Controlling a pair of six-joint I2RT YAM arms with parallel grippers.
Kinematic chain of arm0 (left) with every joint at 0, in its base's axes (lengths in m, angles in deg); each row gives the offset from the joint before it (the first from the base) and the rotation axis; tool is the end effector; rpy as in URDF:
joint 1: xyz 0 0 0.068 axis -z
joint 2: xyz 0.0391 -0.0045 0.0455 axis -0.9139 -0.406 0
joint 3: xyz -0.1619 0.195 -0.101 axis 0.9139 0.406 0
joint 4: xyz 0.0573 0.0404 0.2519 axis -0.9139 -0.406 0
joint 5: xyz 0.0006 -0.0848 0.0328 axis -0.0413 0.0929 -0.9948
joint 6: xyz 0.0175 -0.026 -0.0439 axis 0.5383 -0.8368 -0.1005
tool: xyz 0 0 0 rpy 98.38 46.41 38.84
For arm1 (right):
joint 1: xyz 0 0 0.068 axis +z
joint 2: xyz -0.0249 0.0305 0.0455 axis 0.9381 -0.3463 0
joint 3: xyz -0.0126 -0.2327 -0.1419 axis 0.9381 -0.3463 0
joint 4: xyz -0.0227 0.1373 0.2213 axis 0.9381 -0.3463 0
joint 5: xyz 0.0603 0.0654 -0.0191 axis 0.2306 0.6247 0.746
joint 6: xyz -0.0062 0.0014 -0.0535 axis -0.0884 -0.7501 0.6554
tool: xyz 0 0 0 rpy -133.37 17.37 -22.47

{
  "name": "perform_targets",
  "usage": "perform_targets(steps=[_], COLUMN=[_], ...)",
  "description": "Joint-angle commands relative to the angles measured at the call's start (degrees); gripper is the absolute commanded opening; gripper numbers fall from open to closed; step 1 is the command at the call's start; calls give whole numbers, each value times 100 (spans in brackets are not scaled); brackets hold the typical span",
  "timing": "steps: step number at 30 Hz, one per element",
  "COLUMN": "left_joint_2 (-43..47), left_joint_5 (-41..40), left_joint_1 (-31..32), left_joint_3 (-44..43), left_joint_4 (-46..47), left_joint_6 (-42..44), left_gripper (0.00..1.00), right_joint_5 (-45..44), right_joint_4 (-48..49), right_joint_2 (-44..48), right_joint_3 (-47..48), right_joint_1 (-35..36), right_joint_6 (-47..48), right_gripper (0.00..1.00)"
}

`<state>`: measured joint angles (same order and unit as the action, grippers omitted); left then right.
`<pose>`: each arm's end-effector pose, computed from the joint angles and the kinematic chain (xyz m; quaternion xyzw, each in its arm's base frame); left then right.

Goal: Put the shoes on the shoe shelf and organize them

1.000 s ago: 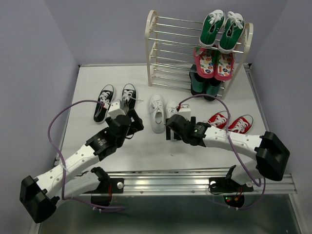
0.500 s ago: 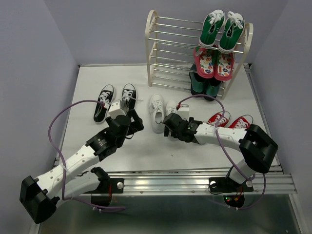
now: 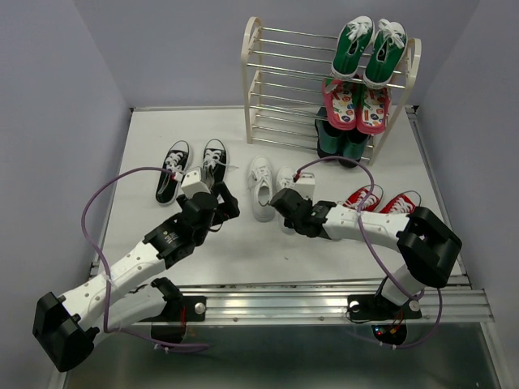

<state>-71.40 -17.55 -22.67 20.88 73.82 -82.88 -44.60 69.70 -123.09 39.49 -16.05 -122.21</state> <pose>0.1527 -0.1226 0.2725 -0.1028 0.8209 -0.2108 0.5207 0.2023 0.2415 0.1966 0.0301 0.9163 0.0351 0.3978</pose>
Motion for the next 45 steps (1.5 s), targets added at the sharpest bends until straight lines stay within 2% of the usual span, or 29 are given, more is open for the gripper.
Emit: perform_targets(steps=[1, 5, 9, 15, 33, 45], left_joint_2=[118, 153, 215, 223, 4, -602], left_joint_5=[-112, -225, -305, -402, -560, -516], left_joint_1=[-40, -40, -48, -57, -110, -356], left_joint_3=[28, 37, 98, 134, 64, -367], left_joint_4=[169, 99, 90, 81, 230, 248], left_joint_6=[94, -2, -82, -222, -319, -100], left_gripper=[99, 99, 99, 99, 99, 99], right_joint_5=[-443, -977, -1252, -1506, -980, -154], right_joint_4=[390, 671, 1661, 2210, 2254, 2403], right_joint_2=[269, 629, 1401, 1676, 147, -863], right_joint_3=[-60, -253, -814, -887, 598, 1582], right_joint_1=[1, 1, 1, 1, -658, -1615], right_joint_6=[169, 397, 907, 1611, 1831, 1954], right_gripper=[1, 1, 1, 1, 1, 1])
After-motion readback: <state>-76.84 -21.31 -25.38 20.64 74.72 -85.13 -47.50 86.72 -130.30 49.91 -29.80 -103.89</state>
